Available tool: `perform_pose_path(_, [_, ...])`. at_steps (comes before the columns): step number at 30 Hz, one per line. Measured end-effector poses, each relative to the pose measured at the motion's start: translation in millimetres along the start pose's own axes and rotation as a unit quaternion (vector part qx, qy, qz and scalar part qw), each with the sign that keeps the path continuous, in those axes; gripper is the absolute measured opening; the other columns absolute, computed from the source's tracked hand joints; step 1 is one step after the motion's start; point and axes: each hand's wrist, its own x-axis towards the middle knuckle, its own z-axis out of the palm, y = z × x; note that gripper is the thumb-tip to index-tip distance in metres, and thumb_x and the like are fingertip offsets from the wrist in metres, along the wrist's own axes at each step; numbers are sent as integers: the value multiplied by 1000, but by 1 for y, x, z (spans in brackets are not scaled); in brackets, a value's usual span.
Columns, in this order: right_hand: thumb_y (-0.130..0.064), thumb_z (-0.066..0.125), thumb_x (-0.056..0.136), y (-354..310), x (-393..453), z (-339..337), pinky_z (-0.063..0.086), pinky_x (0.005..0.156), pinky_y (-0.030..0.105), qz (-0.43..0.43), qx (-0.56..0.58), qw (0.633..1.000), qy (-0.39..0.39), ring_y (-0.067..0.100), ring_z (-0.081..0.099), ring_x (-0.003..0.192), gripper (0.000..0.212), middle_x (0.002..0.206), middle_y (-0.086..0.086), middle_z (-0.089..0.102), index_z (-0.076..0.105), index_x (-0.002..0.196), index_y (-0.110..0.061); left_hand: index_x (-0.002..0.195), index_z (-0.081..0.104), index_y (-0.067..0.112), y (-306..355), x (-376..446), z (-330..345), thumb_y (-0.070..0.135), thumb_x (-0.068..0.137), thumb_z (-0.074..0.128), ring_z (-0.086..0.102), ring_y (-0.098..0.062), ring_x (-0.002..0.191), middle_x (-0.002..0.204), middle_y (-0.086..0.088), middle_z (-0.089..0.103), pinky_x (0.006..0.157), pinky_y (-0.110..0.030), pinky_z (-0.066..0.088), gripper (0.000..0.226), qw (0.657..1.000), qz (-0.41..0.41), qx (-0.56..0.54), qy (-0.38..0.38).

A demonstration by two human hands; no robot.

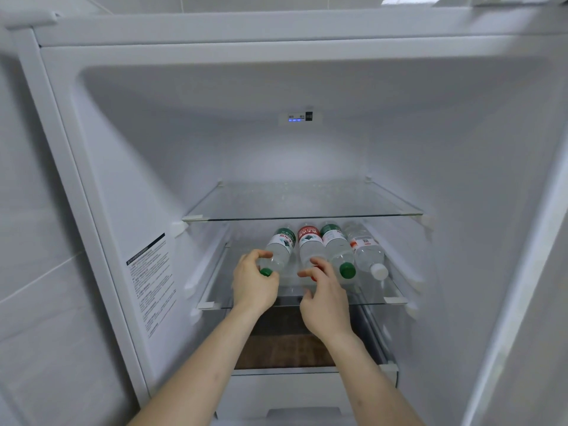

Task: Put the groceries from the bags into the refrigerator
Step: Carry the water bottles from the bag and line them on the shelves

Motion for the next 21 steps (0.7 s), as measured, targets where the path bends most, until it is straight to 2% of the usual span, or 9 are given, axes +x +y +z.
perform_pose_path(3, [-4,65,94,1,-1,1,45,111,29,-4,-1,1000,-2,9,49,134,32,152,-18,39,65,116,-27,118,60,29,6,6,6,19,86,76,64,-15,99,126,6,58,76,-24,54,37,1000,-4,-10,-26])
perform_pose_path(6, [-5,64,95,1,-2,0,45,112,30,-8,-1,1000,-6,8,49,134,31,152,-19,39,65,116,-28,125,57,28,13,10,14,23,88,76,61,-19,111,133,4,57,90,-35,57,42,998,-4,-8,-58])
perform_pose_path(8, [-5,63,95,1,-2,-1,45,112,33,-9,2,1000,-11,8,48,135,31,152,-19,39,65,117,-28,127,57,27,17,13,18,25,88,75,58,-20,116,134,4,56,94,-38,56,43,997,-7,-11,-74])
perform_pose_path(12, [-6,64,96,-2,-3,-3,46,113,35,-5,3,1000,-21,9,48,136,31,153,-19,38,65,118,-27,123,62,28,22,13,20,26,90,74,60,-20,111,133,2,59,87,-32,55,36,997,-13,-18,-78])
perform_pose_path(15, [-6,64,96,-4,-4,-4,44,114,34,-4,-1,1000,-25,10,47,137,30,153,-19,37,65,118,-27,121,65,28,20,10,19,28,93,71,59,-18,111,132,0,60,82,-27,50,29,995,-9,-18,-96])
perform_pose_path(18, [-6,64,96,-6,-5,-6,42,114,32,3,0,1000,-27,10,45,138,31,154,-18,37,65,118,-27,114,68,32,20,4,7,28,96,65,59,-18,118,127,3,65,86,-30,50,19,994,-3,-19,-109])
perform_pose_path(21, [-2,63,94,-6,-5,-12,43,114,30,28,65,997,-27,3,46,134,35,152,-21,40,65,117,-29,113,71,32,21,-14,-14,28,100,58,61,-14,120,125,8,68,98,-32,52,19,993,27,-33,-107])
